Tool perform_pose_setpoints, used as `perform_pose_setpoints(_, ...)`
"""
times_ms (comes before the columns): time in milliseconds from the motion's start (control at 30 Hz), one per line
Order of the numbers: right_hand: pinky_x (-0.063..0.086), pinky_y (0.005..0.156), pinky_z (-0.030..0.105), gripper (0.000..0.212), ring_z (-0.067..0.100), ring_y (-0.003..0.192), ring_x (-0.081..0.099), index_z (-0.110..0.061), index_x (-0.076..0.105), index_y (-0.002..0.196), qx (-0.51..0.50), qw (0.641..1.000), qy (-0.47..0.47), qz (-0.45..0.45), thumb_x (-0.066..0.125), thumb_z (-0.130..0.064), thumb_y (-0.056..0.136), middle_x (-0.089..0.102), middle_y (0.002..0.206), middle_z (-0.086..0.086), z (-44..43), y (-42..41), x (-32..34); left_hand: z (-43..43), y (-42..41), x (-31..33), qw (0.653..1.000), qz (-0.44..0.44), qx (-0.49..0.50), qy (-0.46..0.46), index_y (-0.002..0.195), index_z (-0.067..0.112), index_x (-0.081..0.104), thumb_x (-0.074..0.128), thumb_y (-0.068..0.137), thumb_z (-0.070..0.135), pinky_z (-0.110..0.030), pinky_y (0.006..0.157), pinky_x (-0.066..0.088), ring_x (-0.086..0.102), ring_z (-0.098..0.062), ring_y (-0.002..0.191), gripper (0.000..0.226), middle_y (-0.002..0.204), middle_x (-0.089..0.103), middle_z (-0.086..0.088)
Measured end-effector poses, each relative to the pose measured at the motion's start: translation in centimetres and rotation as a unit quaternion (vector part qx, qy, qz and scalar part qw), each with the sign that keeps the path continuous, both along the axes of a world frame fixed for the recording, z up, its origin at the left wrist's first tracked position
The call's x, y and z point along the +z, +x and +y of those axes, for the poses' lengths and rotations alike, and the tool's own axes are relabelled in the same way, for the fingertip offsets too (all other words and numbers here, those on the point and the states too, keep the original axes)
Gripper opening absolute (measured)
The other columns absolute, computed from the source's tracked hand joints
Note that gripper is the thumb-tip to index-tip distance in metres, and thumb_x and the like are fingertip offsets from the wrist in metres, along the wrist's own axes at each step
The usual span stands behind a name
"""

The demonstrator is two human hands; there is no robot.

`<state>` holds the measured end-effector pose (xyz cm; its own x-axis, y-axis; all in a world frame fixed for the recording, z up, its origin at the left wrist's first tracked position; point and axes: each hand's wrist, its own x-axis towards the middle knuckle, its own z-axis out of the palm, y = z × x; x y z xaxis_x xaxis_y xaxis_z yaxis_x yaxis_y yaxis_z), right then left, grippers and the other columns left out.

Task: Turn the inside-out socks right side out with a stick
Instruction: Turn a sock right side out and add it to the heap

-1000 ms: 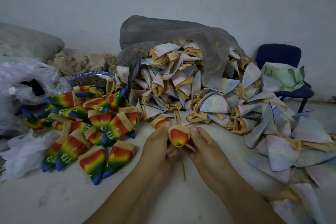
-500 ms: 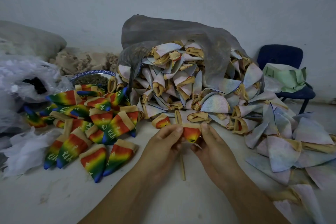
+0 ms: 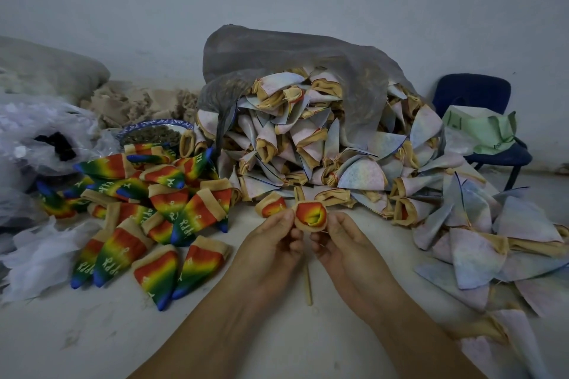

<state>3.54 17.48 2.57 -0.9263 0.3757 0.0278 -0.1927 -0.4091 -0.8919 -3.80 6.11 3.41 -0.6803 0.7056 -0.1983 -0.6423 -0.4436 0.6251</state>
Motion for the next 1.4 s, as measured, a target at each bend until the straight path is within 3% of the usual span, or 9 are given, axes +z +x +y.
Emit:
perform_pose_setpoints(233,0.048,0.070,0.022,0.028,0.008,0.078,0.058,-0.013,0.065,0.099,0.006,1.000,-0.015,-0.015,0.051,-0.033,0.086,0.066,0.089,0.001,0.0,-0.1,0.2,0.0,0.5,0.4,0.997,-0.067,-0.030,0.035,0.093,0.006,0.064,0.059,0.085,0.009,-0.017,0.042,0.032,0.038,-0.005,0.047,0.011,0.065,0.051,-0.003)
perform_pose_setpoints(300,0.045,0.068,0.023,0.024,0.007,0.071,0.053,-0.014,0.065,0.098,-0.021,0.999,-0.031,-0.034,0.051,-0.032,0.089,0.063,0.080,-0.002,0.4,-0.1,0.2,0.0,0.6,0.4,0.992,0.069,0.036,-0.100,0.106,0.013,0.067,0.056,0.095,0.015,-0.018,0.046,0.036,0.044,-0.006,0.051,0.015,0.067,0.054,0.001)
perform_pose_setpoints(367,0.044,0.067,0.023,0.021,0.008,0.068,0.049,-0.015,0.066,0.096,-0.063,0.997,-0.013,-0.049,0.049,-0.028,0.095,0.058,0.075,-0.002,0.8,0.0,0.3,-0.1,0.6,0.1,0.925,0.268,0.126,-0.239,0.112,0.034,0.064,0.052,0.100,0.029,-0.012,0.056,0.042,0.055,0.004,0.063,0.017,0.083,0.061,0.013)
perform_pose_setpoints(467,0.047,0.074,0.027,0.022,0.011,0.074,0.052,-0.020,0.068,0.094,-0.095,0.991,0.072,-0.066,0.048,-0.030,0.096,0.061,0.080,0.000,0.8,0.0,0.2,-0.6,0.8,0.4,0.813,0.505,0.131,-0.258,0.123,0.059,0.047,0.053,0.094,0.053,-0.010,0.085,0.045,0.043,0.020,0.113,0.030,0.124,0.043,0.039)
perform_pose_setpoints(567,0.051,0.091,0.035,0.027,0.018,0.101,0.063,-0.022,0.065,0.110,-0.080,0.986,0.116,-0.084,0.046,-0.036,0.097,0.069,0.104,0.004,0.7,0.1,0.0,-0.5,0.6,-0.1,0.753,0.592,0.055,-0.281,0.127,0.064,0.037,0.059,0.091,0.050,-0.006,0.101,0.030,0.027,0.021,0.128,0.044,0.127,0.030,0.054)
perform_pose_setpoints(800,0.038,0.060,0.012,0.027,-0.003,0.067,0.052,-0.030,0.055,0.084,-0.112,0.909,0.369,-0.157,0.035,-0.038,0.100,0.057,0.076,-0.007,0.3,0.0,0.0,-0.1,0.5,-0.4,0.727,0.596,0.079,-0.331,0.102,0.050,0.051,0.067,0.089,0.036,-0.002,0.078,0.036,0.046,0.014,0.100,0.025,0.103,0.055,0.024)
perform_pose_setpoints(1033,0.036,0.057,0.011,0.027,0.001,0.071,0.051,-0.019,0.054,0.079,-0.145,0.865,0.455,-0.154,0.042,-0.032,0.099,0.055,0.076,-0.005,0.5,-0.2,-0.1,-0.5,-0.7,-0.8,0.781,0.473,0.135,-0.384,0.094,0.033,0.058,0.057,0.090,0.052,-0.014,0.062,0.038,0.057,-0.001,0.079,0.019,0.090,0.060,0.007)
perform_pose_setpoints(1267,0.034,0.073,0.029,0.020,0.020,0.100,0.046,-0.020,0.061,0.111,-0.238,0.649,0.711,-0.130,0.045,-0.019,0.098,0.057,0.104,-0.003,4.8,-3.3,1.5,-0.3,-2.2,-1.5,0.754,0.458,0.150,-0.447,0.103,0.023,0.052,0.031,0.080,0.076,-0.027,0.070,0.035,0.049,-0.013,0.089,0.061,0.098,0.048,0.006)
perform_pose_setpoints(1400,0.038,0.079,0.032,0.044,0.023,0.114,0.043,-0.024,0.046,0.135,-0.174,0.515,0.822,-0.172,0.042,-0.010,0.094,0.052,0.127,0.000,6.7,-5.4,0.3,-0.5,-2.5,-2.0,0.720,0.478,0.110,-0.491,0.108,0.023,0.048,0.037,0.092,0.064,-0.031,0.086,0.034,0.041,-0.016,0.110,0.045,0.110,0.041,0.005)
